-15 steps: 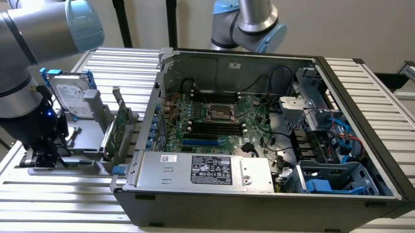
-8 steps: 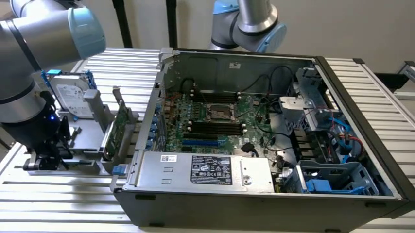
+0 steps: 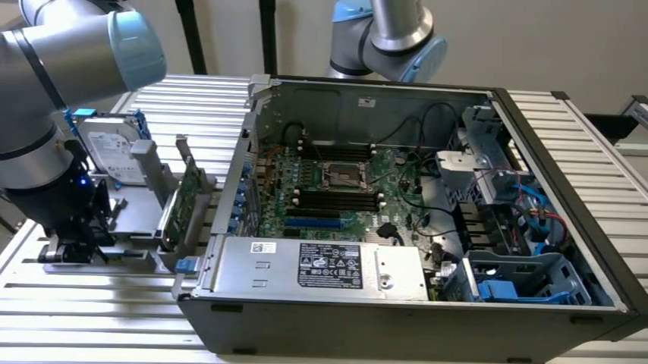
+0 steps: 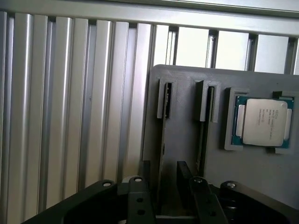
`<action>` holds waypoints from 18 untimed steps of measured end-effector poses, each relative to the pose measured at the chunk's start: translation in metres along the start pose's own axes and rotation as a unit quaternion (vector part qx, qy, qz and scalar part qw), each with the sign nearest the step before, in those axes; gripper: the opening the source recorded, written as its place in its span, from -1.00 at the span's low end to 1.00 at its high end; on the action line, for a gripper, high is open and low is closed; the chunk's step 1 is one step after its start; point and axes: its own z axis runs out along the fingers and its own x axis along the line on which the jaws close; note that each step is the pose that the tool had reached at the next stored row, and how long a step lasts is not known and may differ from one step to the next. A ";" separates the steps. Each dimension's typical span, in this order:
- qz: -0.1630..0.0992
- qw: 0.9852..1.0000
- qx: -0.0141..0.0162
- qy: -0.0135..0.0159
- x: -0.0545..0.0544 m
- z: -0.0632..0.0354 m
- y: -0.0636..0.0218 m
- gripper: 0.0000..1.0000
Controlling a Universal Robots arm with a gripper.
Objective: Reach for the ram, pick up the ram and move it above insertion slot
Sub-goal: 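Pick up the ram and move it above insertion slot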
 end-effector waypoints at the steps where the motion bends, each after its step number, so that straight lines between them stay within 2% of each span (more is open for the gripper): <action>1: 0.000 1.000 0.000 0.000 0.000 0.0006 0.0000 -0.27; 10: 0.000 1.000 -0.001 0.000 0.000 0.0033 0.0000 -0.31; 13: 0.000 1.000 -0.001 0.000 0.000 0.0034 0.0000 -0.69; 18: 0.005 1.000 -0.001 0.000 0.000 0.0033 0.0000 -0.73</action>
